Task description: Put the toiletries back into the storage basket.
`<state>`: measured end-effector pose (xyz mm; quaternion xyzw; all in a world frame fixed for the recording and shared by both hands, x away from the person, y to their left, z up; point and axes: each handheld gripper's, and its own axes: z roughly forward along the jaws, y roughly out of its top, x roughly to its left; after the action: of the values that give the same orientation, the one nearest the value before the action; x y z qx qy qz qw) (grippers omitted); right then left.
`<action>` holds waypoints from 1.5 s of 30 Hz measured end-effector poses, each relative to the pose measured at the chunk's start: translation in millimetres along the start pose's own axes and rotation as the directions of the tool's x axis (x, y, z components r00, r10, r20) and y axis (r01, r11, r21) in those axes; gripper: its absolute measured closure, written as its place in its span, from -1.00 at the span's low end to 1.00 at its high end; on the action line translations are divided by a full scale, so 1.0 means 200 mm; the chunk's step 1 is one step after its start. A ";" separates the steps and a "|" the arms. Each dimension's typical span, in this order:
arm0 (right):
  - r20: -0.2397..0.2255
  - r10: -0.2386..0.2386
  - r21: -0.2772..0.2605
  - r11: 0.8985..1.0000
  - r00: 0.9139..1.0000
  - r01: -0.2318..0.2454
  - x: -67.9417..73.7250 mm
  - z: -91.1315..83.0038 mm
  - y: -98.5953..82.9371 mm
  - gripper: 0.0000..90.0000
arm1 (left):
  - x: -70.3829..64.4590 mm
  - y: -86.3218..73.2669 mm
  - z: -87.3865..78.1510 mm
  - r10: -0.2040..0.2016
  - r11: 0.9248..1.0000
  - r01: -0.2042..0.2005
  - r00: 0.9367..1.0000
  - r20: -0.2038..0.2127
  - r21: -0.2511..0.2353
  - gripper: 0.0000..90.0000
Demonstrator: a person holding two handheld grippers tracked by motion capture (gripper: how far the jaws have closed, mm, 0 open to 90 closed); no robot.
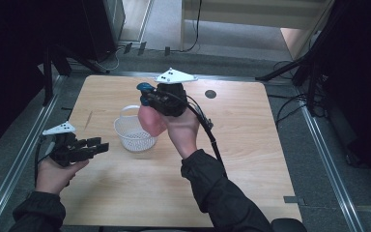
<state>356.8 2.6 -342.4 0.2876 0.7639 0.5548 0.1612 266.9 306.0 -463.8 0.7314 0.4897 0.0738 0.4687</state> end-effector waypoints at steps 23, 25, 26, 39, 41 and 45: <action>-0.043 0.001 -0.003 1.000 0.999 -0.001 0.06 0.20 -0.05 0.83 | 0.02 0.00 -0.01 -0.004 1.000 0.004 1.000 0.000 -0.007 0.07; -0.044 -0.009 -0.010 1.000 0.999 0.009 0.07 0.21 -0.06 0.83 | 0.02 0.00 -0.02 -0.007 1.000 0.007 1.000 -0.001 -0.009 0.07; -0.045 -0.009 -0.011 1.000 0.999 0.008 0.07 0.22 -0.06 0.83 | 0.02 0.00 -0.02 -0.006 1.000 0.006 1.000 -0.001 -0.008 0.07; -0.049 0.011 -0.029 0.999 0.999 -0.013 0.07 0.23 -0.10 0.84 | 0.02 0.00 -0.01 -0.006 1.000 0.006 1.000 0.000 0.000 0.07; -0.046 0.013 -0.031 0.999 0.999 -0.015 0.07 0.23 -0.10 0.84 | 0.02 0.00 -0.01 -0.007 1.000 0.007 1.000 -0.002 -0.004 0.07; -0.051 0.002 -0.040 0.999 0.999 -0.004 0.08 0.22 -0.11 0.84 | 0.02 0.00 -0.01 -0.005 1.000 0.005 1.000 0.000 0.003 0.07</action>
<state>363.4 40.4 -376.2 0.2712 0.7560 0.5774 0.1468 266.8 309.9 -464.4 0.7309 0.4916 0.0721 0.4679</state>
